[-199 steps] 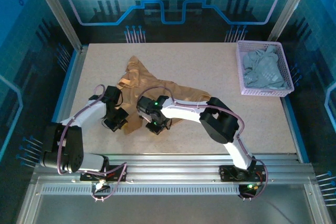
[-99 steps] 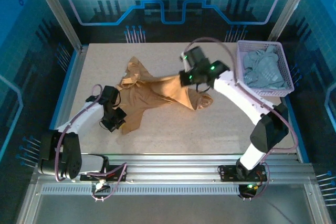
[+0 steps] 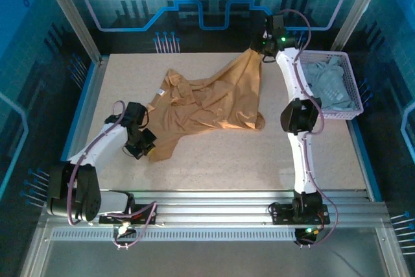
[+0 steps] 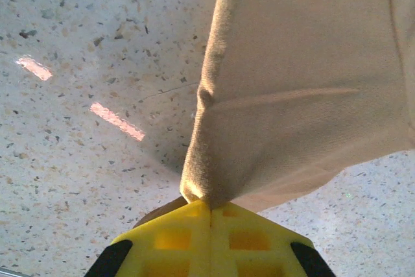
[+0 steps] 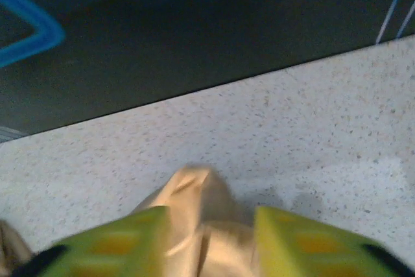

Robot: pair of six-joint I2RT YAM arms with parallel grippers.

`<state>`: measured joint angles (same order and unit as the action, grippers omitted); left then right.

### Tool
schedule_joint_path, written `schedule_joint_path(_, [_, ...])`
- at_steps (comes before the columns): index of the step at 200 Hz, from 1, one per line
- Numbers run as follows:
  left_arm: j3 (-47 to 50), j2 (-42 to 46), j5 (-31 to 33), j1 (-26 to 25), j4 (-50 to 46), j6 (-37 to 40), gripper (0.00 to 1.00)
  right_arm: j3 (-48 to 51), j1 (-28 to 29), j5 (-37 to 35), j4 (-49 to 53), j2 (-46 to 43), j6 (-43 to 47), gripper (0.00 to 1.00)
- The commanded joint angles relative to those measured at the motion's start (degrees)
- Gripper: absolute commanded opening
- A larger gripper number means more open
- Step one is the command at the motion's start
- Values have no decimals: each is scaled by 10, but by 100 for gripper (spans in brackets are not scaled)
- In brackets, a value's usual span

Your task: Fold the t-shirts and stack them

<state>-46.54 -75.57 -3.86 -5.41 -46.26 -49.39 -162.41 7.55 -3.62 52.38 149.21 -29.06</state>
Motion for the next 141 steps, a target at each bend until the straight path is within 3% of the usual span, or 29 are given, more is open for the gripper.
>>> schedule_joint_path(1, [-15,15,-11,5,-19,-3,0,-20,-4,31,100,-6,-12,61])
schedule_joint_path(30, [-10,14,-12,5,-19,-2,0,288,11,13,-27,-199,-28,64])
schedule_joint_path(82, [-3,7,-10,6,-7,10,0,802,64,8,-142,-498,-113,51])
schedule_joint_path(110, [1,1,-12,6,4,10,0,947,66,101,-200,-545,-133,49])
schedule_joint_path(141, [1,-9,-16,6,13,14,0,973,68,134,-224,-508,-131,44])
